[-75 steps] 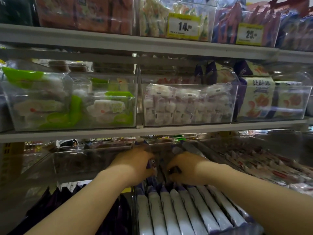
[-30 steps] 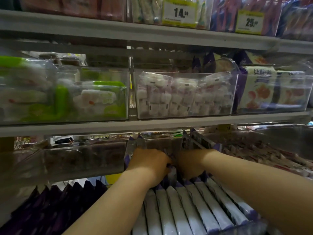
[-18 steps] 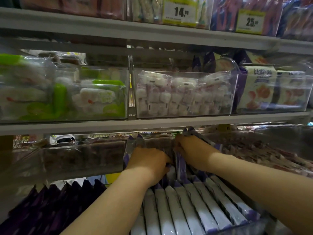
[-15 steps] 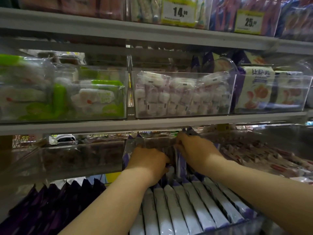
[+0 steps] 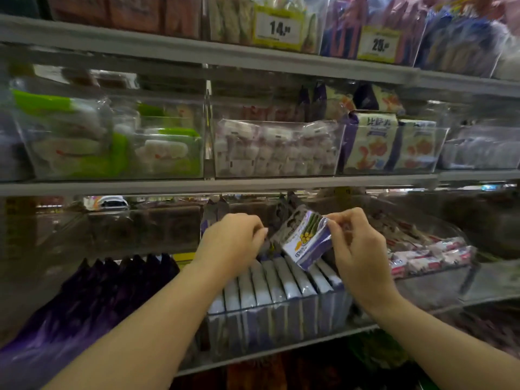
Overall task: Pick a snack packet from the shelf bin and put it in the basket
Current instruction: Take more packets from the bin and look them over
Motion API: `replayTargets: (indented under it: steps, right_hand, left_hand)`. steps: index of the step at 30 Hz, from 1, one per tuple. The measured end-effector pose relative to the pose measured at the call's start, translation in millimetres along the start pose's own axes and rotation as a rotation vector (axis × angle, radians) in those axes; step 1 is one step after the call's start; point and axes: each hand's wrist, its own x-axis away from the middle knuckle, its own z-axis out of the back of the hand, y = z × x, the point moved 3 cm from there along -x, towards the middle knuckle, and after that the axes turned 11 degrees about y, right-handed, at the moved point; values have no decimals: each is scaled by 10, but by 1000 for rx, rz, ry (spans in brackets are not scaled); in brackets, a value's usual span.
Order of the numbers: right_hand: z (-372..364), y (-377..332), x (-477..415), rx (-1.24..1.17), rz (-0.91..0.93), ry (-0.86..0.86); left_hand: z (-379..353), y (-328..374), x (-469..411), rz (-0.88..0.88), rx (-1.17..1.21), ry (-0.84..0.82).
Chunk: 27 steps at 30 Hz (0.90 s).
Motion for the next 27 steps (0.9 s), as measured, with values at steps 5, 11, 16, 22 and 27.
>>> replayTargets:
  steps: [5, 11, 16, 22, 27]
  right_hand:
    - [436, -373, 485, -176, -151, 72]
    - [694, -704, 1239, -350, -297, -60]
    - [810, -665, 1757, -470, -668, -207]
    - [674, -531, 2371, -581, -1380, -336]
    - [649, -445, 2790, -644, -1594, -270]
  left_hand:
    - [125, 244, 596, 462, 482, -242]
    - [90, 554, 1453, 816, 1202, -448]
    - [20, 451, 2109, 676, 1157, -448]
    - [-254, 452, 2867, 681, 1090, -591]
    - [-526, 467, 3272, 718, 1069, -591]
